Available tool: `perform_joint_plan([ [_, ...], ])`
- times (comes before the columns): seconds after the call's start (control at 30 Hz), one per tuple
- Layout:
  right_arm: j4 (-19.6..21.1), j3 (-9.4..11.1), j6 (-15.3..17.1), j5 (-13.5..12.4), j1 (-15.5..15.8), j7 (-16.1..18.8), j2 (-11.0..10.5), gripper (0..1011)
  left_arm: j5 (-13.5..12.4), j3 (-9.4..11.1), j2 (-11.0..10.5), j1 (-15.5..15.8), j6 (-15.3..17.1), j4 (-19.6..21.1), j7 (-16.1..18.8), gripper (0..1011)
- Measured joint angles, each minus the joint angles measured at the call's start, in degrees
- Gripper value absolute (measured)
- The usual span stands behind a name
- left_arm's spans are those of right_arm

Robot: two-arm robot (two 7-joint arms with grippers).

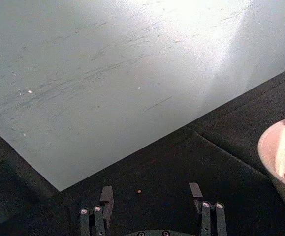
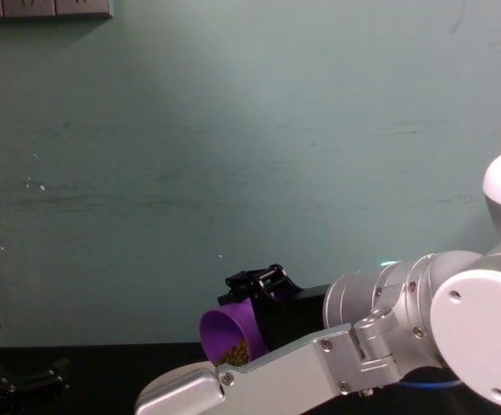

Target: Pick up the cup and pour the mung beans from the cup into the bowl.

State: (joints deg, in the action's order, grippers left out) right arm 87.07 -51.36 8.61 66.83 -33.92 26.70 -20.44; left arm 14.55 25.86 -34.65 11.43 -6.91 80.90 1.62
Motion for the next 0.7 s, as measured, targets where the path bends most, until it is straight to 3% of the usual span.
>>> perform_joint_plan([
  [0.7, -0.08, -0.16, -0.19, 0.79, 0.00, 0.05, 0.12, 719, 0.00, 0.00, 0.00, 0.00, 0.00, 0.00, 0.00, 1000],
])
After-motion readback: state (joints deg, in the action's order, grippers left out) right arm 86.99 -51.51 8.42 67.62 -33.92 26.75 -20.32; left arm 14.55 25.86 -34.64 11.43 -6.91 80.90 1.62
